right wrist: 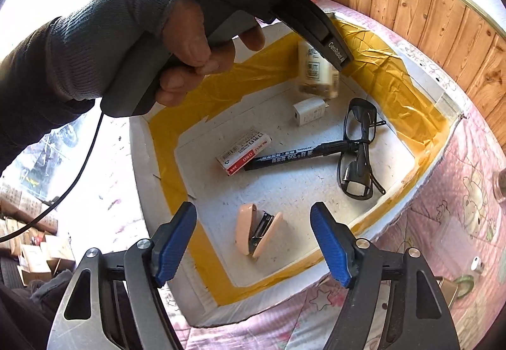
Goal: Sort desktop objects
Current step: 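Move both tools back out of the box toward the gold tin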
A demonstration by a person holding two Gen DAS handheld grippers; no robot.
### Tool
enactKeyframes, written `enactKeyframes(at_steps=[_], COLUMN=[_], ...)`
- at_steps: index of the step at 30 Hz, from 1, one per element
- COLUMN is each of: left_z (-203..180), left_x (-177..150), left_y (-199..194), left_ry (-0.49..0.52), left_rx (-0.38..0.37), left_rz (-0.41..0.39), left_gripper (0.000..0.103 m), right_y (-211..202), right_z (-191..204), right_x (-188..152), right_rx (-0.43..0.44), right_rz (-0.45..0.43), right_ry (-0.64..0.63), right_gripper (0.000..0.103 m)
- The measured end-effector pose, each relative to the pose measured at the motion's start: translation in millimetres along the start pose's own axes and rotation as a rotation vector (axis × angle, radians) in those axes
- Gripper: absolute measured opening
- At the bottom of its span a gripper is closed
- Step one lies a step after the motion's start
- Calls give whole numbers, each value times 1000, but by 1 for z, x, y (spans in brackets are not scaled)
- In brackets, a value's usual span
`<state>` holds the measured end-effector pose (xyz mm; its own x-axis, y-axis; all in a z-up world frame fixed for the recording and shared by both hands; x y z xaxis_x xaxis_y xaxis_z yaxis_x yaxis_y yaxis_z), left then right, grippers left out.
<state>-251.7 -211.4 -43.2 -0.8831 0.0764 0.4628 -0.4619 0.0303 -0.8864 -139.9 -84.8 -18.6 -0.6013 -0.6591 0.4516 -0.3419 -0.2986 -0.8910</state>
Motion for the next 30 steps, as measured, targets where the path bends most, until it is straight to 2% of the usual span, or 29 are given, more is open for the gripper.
enactKeyframes(at_steps=[11, 18, 24, 30], left_z=[-3, -10, -30, -59], left_x=[-10, -27, -44, -59], left_y=[-20, -46, -81, -111], left_ry=[-9, -20, -1, 25], left_rx=[14, -9, -65, -118], left_rz=[-2, -18, -52, -78], left_gripper=[56, 56, 56, 56], right_y=[-15, -34, -58, -80], right_z=[0, -3, -16, -32], right_x=[-11, -21, -34, -55], right_rx=[-15, -34, -65, -134], right_rz=[-33, -87, -189, -300], right_ry=[43, 79, 177, 287], right_gripper=[76, 77, 77, 77])
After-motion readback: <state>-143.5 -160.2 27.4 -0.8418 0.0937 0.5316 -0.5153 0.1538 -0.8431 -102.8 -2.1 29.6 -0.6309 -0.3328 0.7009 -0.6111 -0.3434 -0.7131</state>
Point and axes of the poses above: each gripper's, at about its wrist camera, not at the fingertips, and y roughly the way its jaws point, z to its left, x to its top, the point moved 2 cm from there along y, roughly the way its jaws point, and after that the axes turned 13 degrees about -x, right-handed, at the moved point
